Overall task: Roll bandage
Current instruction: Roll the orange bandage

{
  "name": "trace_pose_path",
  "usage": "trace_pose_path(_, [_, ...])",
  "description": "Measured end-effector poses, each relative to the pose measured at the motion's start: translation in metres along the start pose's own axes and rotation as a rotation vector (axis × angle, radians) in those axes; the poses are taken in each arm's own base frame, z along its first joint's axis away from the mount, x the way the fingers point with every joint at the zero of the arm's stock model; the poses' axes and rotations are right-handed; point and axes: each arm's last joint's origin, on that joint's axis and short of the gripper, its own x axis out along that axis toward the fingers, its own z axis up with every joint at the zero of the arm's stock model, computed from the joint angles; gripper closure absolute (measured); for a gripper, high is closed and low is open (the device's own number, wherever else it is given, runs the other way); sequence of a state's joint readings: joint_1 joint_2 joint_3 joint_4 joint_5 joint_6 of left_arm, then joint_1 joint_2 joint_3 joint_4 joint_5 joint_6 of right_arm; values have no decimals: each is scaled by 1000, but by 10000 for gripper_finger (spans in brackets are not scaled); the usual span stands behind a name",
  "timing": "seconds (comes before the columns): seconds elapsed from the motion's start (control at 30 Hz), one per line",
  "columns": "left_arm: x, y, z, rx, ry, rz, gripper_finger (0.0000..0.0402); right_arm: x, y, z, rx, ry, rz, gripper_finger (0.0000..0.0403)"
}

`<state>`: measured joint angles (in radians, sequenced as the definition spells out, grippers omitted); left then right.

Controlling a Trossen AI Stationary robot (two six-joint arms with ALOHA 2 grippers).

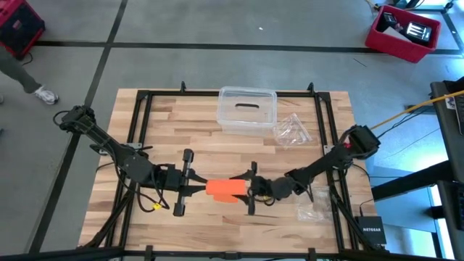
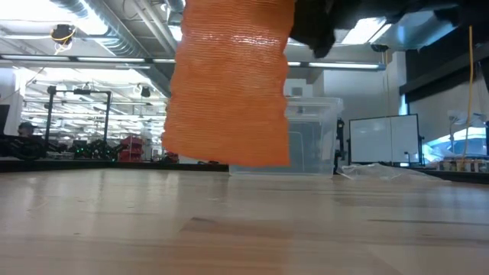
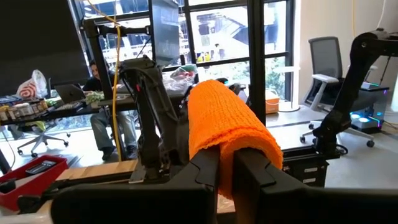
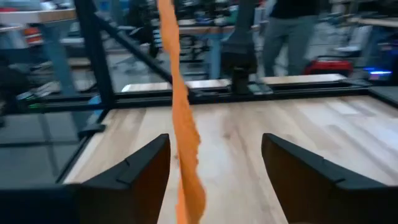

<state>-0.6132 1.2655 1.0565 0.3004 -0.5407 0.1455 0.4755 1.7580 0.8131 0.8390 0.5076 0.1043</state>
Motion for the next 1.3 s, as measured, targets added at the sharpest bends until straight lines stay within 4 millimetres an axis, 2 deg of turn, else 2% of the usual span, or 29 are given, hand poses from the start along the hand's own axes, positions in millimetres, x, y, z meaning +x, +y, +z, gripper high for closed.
trace_pose_path(0.13, [0,0,0,-1,0,1,386,4,-5,0,0,12,75,157])
trace_pose_path(0.2, [0,0,0,-3,-1,1,386,4,-4,0,-9,10,83,186])
trace_pose_path(0.27, [0,0,0,-4,-3,6,386,2,-1,-1,-31,9,86,245])
trace_pose_path(0.37, [0,1,0,12,3,42,386,-1,4,-1,-86,7,79,359])
trace_pose_path(0.4, [0,2,1,23,4,63,386,-3,8,-1,-121,3,77,380])
trace_pose_path(0.53, [-7,14,12,88,-26,157,386,-9,23,6,-201,-25,0,386])
trace_pose_path(0.67, [-14,34,23,106,-57,218,386,-9,36,16,-259,-37,48,396])
trace_pose_path(0.87, [-13,53,27,114,-71,262,386,1,45,28,-320,69,84,398])
trace_pose_path(1.0, [-10,51,25,112,-85,154,386,6,47,35,-363,133,63,399])
trace_pose_path(1.17, [-12,47,25,113,-87,125,386,8,47,40,-385,163,12,392])
trace_pose_path(1.3, [-13,43,22,125,-50,103,386,9,44,40,-312,167,-29,390])
